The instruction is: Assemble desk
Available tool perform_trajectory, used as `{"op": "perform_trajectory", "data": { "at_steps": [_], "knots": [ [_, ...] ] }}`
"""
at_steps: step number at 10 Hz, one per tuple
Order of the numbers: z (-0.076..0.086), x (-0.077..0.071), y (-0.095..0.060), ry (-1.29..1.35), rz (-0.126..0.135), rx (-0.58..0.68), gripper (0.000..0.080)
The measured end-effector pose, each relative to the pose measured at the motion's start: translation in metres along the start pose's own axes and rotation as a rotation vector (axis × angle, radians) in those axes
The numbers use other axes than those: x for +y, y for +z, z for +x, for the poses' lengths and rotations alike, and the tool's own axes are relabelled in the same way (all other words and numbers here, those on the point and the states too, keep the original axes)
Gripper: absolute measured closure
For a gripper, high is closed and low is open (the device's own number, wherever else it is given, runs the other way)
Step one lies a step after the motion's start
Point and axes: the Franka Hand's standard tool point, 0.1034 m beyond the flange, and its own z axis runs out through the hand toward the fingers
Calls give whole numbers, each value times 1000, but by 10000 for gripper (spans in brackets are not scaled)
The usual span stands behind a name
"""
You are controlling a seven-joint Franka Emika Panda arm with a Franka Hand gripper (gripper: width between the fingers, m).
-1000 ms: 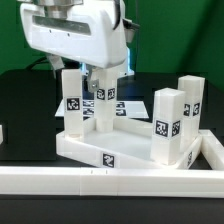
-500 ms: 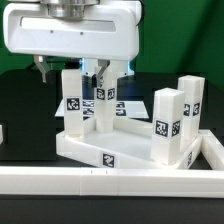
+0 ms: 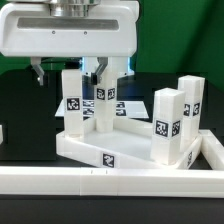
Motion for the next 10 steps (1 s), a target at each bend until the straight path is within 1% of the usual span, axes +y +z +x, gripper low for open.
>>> {"op": "perform_trajectory", "data": {
  "at_steps": [1,2,3,5,7,8,9,10],
  "knots": [
    [0,0,0,0,0,0,268],
    [0,0,0,0,0,0,405],
    [0,0,0,19,2,0,509],
    [0,0,1,31,1,0,509],
    [0,0,1,154,3,-1,509],
    [0,0,1,217,8,-1,509],
    [-1,0,1,370,29,2,509],
    [0,0,1,496,36,2,509]
  ]
}}
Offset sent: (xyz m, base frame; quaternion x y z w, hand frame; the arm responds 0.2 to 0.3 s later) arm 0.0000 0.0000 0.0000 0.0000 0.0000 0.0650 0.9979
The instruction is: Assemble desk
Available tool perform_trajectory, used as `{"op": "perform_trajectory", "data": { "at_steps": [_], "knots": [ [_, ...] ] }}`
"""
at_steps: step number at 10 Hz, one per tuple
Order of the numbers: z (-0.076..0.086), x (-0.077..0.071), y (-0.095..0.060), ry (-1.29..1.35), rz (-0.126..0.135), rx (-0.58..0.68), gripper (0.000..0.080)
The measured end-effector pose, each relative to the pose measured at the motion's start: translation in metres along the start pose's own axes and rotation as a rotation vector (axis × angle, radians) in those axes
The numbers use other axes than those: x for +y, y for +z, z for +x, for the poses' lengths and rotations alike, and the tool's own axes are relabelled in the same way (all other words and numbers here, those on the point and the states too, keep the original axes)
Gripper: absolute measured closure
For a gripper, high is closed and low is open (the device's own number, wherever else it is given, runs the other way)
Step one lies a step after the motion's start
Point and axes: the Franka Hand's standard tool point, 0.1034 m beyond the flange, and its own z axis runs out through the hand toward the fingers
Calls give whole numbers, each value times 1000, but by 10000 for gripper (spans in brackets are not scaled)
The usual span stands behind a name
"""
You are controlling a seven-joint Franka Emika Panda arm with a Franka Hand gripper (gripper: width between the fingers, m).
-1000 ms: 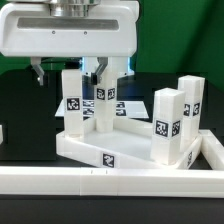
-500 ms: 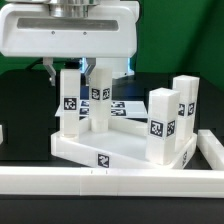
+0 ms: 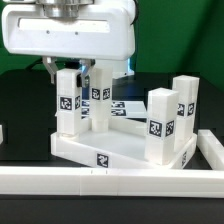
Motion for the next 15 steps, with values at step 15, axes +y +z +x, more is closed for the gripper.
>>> {"op": "perform_trajectory", "data": {
  "at_steps": [15],
  "knots": [
    [2,8,4,864,94,-59,242]
  ]
}}
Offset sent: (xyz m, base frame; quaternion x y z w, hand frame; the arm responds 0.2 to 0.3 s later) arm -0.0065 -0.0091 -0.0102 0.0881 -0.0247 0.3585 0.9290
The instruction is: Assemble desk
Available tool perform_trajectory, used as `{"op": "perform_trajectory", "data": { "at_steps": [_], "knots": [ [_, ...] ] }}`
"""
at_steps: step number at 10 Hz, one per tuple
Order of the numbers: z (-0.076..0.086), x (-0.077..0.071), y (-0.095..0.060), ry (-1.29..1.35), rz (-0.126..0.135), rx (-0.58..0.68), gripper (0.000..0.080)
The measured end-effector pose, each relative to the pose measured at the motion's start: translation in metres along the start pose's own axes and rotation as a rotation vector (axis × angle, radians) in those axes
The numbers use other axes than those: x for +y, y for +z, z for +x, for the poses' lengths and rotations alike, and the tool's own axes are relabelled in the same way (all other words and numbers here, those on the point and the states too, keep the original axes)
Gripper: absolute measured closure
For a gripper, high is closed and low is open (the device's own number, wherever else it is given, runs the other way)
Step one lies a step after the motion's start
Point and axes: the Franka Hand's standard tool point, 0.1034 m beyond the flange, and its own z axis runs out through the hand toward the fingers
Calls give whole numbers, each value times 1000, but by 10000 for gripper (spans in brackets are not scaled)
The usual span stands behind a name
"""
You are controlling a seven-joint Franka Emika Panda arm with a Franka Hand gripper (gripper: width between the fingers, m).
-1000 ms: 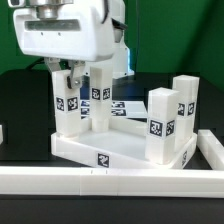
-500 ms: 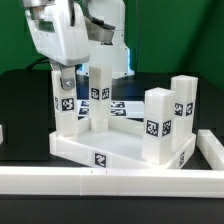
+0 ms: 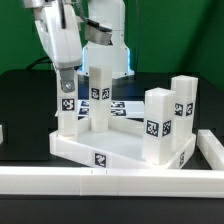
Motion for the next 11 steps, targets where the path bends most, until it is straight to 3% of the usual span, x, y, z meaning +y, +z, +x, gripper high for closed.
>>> {"op": "perform_trajectory", "data": {
  "at_steps": [2,7,10,11],
  "knots": [
    [0,0,0,-242,-27,18,158],
    [2,0,0,-632,-38,25,151],
    [1,-6,0,-962,-95,85,151],
    [0,-7,0,-1071,-103,86,151]
  ]
}}
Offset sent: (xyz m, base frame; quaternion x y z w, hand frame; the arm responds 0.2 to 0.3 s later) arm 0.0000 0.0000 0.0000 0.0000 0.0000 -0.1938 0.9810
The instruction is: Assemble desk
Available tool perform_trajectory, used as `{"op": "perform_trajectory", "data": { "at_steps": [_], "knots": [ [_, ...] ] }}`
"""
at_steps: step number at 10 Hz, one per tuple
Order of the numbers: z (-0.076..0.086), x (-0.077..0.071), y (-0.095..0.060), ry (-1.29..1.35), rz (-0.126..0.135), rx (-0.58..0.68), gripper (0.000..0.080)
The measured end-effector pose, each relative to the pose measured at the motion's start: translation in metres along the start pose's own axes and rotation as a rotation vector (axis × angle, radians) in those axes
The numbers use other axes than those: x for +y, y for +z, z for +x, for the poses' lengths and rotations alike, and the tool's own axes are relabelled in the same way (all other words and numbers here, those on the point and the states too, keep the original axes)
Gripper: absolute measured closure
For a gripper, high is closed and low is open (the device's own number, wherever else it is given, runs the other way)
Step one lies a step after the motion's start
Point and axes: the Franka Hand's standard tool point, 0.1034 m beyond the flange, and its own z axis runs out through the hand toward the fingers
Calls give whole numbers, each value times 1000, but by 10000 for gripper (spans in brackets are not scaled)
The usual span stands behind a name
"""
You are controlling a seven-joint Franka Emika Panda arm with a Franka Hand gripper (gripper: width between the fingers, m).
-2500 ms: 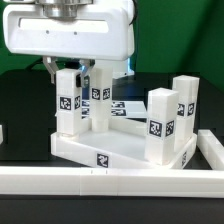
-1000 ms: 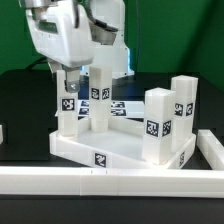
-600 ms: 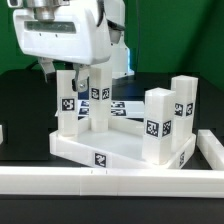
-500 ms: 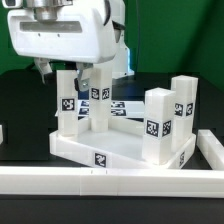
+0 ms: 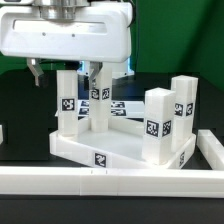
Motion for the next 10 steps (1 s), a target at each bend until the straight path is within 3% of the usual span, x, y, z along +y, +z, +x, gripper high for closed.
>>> {"op": "perform_trajectory", "data": {
  "at_steps": [3,5,7,10],
  "knots": [
    [-1,-4,1,-214,-5,0,151],
    [-2,-5,2,-249,-5,-3,193],
    [-2,-4,2,-247,-5,-3,506],
    [-2,-4,2,-247,-5,-4,511]
  ]
}}
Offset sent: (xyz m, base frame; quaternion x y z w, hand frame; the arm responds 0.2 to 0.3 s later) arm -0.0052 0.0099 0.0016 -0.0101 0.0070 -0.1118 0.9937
